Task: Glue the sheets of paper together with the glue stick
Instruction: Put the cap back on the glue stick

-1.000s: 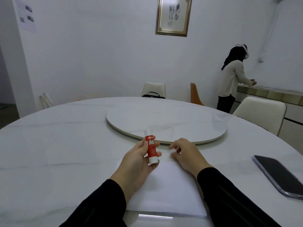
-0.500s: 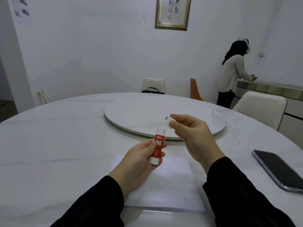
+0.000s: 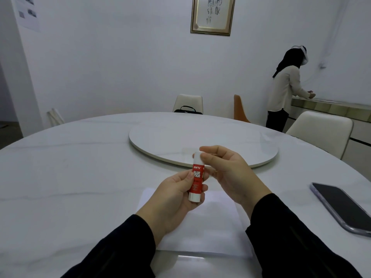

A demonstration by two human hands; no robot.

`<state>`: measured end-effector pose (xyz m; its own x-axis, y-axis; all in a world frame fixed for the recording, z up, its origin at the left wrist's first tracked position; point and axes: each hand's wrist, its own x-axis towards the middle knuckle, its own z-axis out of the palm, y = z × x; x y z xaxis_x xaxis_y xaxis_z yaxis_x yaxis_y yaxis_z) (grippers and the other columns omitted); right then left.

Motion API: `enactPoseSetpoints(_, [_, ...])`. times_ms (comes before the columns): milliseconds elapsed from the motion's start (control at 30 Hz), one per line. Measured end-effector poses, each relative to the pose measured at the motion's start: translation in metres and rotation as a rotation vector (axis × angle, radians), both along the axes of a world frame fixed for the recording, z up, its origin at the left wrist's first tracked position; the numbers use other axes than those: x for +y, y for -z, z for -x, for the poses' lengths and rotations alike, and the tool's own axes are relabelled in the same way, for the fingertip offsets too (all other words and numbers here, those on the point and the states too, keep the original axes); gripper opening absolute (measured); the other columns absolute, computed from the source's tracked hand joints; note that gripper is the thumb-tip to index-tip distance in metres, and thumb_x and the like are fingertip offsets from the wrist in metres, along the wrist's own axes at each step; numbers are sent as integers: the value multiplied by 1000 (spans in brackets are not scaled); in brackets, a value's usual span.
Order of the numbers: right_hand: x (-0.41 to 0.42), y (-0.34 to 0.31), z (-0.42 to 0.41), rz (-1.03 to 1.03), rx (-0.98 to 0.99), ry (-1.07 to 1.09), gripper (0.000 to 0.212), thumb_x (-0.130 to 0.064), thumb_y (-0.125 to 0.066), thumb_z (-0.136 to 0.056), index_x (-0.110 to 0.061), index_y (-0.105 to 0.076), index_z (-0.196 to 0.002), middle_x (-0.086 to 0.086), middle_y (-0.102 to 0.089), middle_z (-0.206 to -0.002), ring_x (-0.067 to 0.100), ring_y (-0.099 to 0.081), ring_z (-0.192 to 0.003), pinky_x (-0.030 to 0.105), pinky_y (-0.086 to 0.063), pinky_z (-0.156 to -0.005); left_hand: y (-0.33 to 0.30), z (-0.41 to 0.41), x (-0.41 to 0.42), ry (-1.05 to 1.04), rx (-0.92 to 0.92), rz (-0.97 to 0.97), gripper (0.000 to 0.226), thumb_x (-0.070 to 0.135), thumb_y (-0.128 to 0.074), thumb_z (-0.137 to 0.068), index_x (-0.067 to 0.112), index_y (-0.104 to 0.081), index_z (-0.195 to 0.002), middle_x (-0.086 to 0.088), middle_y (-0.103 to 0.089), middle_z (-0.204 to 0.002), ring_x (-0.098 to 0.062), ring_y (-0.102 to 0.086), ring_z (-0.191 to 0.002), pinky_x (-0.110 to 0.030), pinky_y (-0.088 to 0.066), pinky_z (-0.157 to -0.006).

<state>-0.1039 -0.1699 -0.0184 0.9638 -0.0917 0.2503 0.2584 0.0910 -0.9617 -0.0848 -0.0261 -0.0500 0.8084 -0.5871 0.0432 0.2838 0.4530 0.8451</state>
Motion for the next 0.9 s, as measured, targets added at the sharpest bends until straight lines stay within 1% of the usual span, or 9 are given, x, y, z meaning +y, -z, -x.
enactPoseSetpoints(100, [4,0,-3,89,11,111,42,-38,-78,-57,-21,-66,-93,-9,-62,-65,3,-64,-64,30,-48,-77,0,2,-1,25,0,-1,24,13,-44,-95,1,-65,-100,-7,-73,-83,-15,-62,-63,-30,-53,-62])
enactPoseSetpoints(200, [0,-1,-2,71,-15,23,39,-40,-73,-65,-20,-71,-99,-10,-74,-89,3,-69,-83,24,-52,-75,-1,0,-1,-5,16,26,24,13,-44,-95,0,-64,-98,-8,-73,-81,-15,-62,-61,-29,-53,-60])
enactPoseSetpoints(267, [-1,-1,1,38,-35,-31,36,-33,-73,-67,-19,-73,-100,-1,-76,-99,11,-69,-92,29,-54,-81,-2,0,0,-2,8,34,24,13,-44,-95,1,-65,-97,-7,-73,-81,-15,-62,-61,-28,-53,-60])
enactPoseSetpoints(400, [5,2,-2,110,-21,88,31,-28,-79,-67,-21,-70,-96,-7,-68,-67,5,-65,-67,32,-47,-82,-1,-1,-1,-5,-19,12,24,14,-45,-94,1,-64,-98,-6,-73,-82,-14,-63,-61,-28,-54,-59])
enactPoseSetpoints(533, [1,0,0,72,-5,15,36,-33,-72,-68,-20,-70,-102,-1,-76,-97,10,-70,-87,30,-49,-83,0,-4,0,-29,-10,18,24,15,-46,-94,1,-64,-100,-7,-73,-83,-14,-63,-61,-28,-53,-59])
enactPoseSetpoints(600, [0,1,1,42,-15,-6,35,-28,-71,-71,-20,-71,-104,0,-76,-93,14,-70,-87,32,-49,-85,1,-3,0,-25,-13,18,24,15,-46,-94,2,-65,-99,-7,-74,-83,-14,-64,-61,-28,-54,-59])
enactPoseSetpoints(700, [4,3,-1,77,-33,51,33,-23,-76,-71,-21,-71,-104,-2,-64,-72,11,-63,-70,37,-47,-87,2,-2,-1,-16,-24,3,22,14,-47,-93,2,-65,-99,-5,-74,-82,-13,-64,-61,-28,-53,-60])
enactPoseSetpoints(833, [3,2,0,81,-12,-9,24,-27,-65,-83,-22,-72,-106,-3,-75,-97,13,-68,-90,33,-49,-89,2,-4,0,-38,-12,7,22,14,-46,-94,3,-65,-100,-5,-74,-82,-14,-65,-63,-28,-54,-61])
enactPoseSetpoints(900, [4,3,0,75,-15,-15,20,-24,-63,-86,-22,-72,-104,-1,-76,-95,15,-69,-89,32,-50,-87,2,-4,1,-25,-5,10,22,13,-46,-94,3,-65,-101,-6,-75,-84,-16,-68,-65,-30,-56,-62])
